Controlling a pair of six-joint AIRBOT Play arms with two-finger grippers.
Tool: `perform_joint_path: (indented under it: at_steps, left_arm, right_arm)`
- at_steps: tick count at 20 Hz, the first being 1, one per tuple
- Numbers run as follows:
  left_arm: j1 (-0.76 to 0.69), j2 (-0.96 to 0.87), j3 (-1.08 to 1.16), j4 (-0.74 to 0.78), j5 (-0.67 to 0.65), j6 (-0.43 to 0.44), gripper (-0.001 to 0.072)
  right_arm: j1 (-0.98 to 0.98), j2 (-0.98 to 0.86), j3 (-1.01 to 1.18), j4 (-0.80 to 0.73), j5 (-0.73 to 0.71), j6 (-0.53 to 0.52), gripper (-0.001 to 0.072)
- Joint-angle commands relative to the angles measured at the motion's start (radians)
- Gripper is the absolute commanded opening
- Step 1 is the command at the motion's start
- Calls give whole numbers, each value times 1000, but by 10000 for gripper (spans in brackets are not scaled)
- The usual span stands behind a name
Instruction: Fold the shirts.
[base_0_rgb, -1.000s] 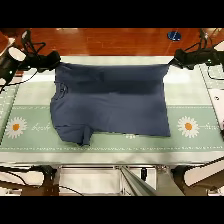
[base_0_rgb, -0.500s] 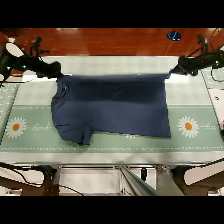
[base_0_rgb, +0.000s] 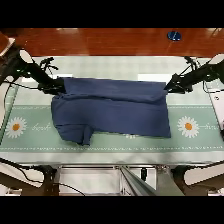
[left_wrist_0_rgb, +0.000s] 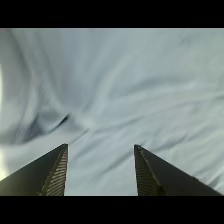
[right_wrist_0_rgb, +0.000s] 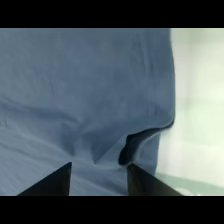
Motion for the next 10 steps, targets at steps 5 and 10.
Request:
perform_joint_path:
  at_steps: [5, 10]
  left_arm:
    - [151, 346, -362, 90, -31, 63, 508]
    - [486, 660, -861, -183, 138, 172, 507]
  right_arm:
    - [-144, 417, -212, -103, -86, 34, 405]
    - [-183, 783, -631, -64, -233, 28, 405]
